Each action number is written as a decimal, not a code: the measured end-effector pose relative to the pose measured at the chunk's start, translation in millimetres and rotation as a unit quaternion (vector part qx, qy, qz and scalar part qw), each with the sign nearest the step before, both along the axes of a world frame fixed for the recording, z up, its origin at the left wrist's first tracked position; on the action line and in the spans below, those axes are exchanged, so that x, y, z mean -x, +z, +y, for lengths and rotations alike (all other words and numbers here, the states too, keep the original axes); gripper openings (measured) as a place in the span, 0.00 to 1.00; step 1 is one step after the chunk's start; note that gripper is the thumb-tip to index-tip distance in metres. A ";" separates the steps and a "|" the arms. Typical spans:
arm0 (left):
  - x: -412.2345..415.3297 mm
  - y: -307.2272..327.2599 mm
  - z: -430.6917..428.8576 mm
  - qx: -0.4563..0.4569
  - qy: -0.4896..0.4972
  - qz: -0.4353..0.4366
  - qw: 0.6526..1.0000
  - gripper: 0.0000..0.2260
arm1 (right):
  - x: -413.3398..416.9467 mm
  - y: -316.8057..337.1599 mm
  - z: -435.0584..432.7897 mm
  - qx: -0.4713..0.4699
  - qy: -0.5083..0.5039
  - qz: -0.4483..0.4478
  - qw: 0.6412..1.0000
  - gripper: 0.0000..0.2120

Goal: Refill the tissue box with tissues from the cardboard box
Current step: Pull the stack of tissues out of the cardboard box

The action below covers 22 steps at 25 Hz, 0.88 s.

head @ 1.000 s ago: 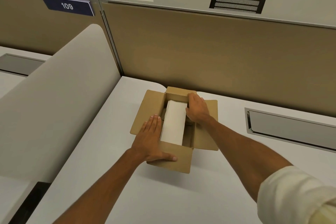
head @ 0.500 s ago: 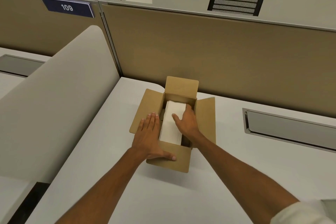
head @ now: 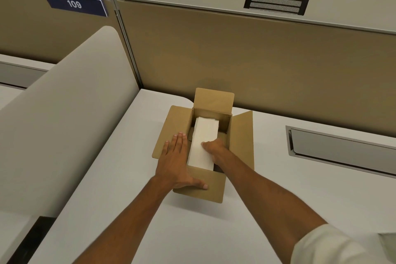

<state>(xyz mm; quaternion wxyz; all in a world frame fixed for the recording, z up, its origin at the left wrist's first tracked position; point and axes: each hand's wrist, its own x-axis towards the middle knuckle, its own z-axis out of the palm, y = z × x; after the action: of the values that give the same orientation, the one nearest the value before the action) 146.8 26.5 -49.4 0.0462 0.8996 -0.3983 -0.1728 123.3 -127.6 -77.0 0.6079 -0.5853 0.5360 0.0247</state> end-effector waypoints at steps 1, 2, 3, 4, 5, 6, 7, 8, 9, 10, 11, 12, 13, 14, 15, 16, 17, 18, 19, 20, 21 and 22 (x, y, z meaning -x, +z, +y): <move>-0.1 -0.7 0.1 -0.001 0.001 -0.002 1.000 0.73 | -0.6 1.0 -1.9 -0.010 -0.002 0.002 1.000 0.23; -0.1 -0.8 0.1 -0.002 0.002 -0.004 1.000 0.73 | -0.2 1.8 -4.4 -0.029 -0.010 0.002 1.000 0.25; -0.1 -0.6 0.1 -0.004 0.001 -0.005 1.000 0.72 | 0.4 2.2 -6.3 -0.051 -0.019 0.004 0.999 0.27; 0.1 -0.2 0.2 -0.006 0.001 -0.006 1.000 0.71 | 1.5 2.6 -8.0 -0.075 -0.025 0.006 0.997 0.29; 0.6 0.2 0.3 -0.009 0.002 -0.005 1.000 0.71 | 2.0 1.6 -10.4 -0.095 -0.031 0.008 0.995 0.29; 1.3 1.1 0.4 -0.013 0.002 -0.003 1.000 0.70 | 2.5 1.7 -12.1 -0.110 -0.036 0.010 0.993 0.29; 1.6 2.0 0.2 -0.018 0.003 -0.001 1.000 0.69 | 3.0 3.4 -13.2 -0.121 -0.038 0.011 0.992 0.29; 2.1 3.1 -0.3 -0.025 0.004 0.000 1.000 0.69 | 3.6 6.2 -13.9 -0.131 -0.039 0.012 0.991 0.28; 2.2 4.0 -1.0 -0.034 0.005 -0.003 0.999 0.69 | 4.2 9.8 -14.0 -0.140 -0.042 0.009 0.989 0.28; 2.0 4.9 -1.7 -0.044 0.007 -0.009 0.999 0.69 | 4.9 13.8 -13.7 -0.149 -0.045 0.003 0.988 0.28; 1.7 5.7 -2.2 -0.053 0.008 -0.018 0.998 0.68 | 5.4 17.0 -13.0 -0.159 -0.048 -0.006 0.986 0.27; 1.7 6.5 -2.6 -0.060 0.009 -0.026 0.998 0.68 | 6.1 19.9 -12.2 -0.167 -0.051 -0.012 0.985 0.26; 2.0 6.9 -3.1 -0.065 0.010 -0.031 0.997 0.67 | 6.6 22.0 -11.2 -0.174 -0.053 -0.015 0.983 0.26; 2.5 7.2 -3.6 -0.067 0.010 -0.034 0.997 0.67 | 7.9 24.1 -10.4 -0.180 -0.051 -0.017 0.982 0.25; 2.8 7.2 -4.2 -0.068 0.010 -0.035 0.997 0.67 | 8.3 24.5 -10.4 -0.182 -0.054 -0.017 0.982 0.25; 3.2 7.1 -4.4 -0.069 0.011 -0.036 0.997 0.67 | 8.4 25.0 -10.2 -0.182 -0.056 -0.018 0.982 0.25; 3.5 6.9 -4.6 -0.071 0.012 -0.037 0.997 0.67 | 8.9 25.4 -9.9 -0.182 -0.054 -0.021 0.982 0.26; 3.7 6.7 -4.7 -0.073 0.013 -0.038 0.997 0.67 | 9.1 25.3 -9.2 -0.182 -0.053 -0.024 0.982 0.25; 3.7 6.7 -4.8 -0.074 0.013 -0.039 0.996 0.67 | 9.6 25.2 -8.3 -0.182 -0.053 -0.029 0.981 0.24; 3.8 6.7 -4.6 -0.075 0.014 -0.039 0.996 0.67 | 9.9 25.5 -6.9 -0.183 -0.055 -0.031 0.981 0.24; 3.8 6.5 -4.3 -0.074 0.016 -0.038 0.996 0.67 | 10.3 25.9 -5.9 -0.186 -0.055 -0.037 0.980 0.24; 3.9 6.3 -4.0 -0.073 0.017 -0.038 0.996 0.67 | 10.7 26.6 -5.1 -0.187 -0.056 -0.041 0.980 0.24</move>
<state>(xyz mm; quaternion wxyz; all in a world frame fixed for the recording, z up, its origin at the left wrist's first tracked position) 142.9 22.4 -43.1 -0.0319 0.9133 -0.3707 -0.1658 112.5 -132.7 -50.5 0.7286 -0.4308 0.5283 0.0666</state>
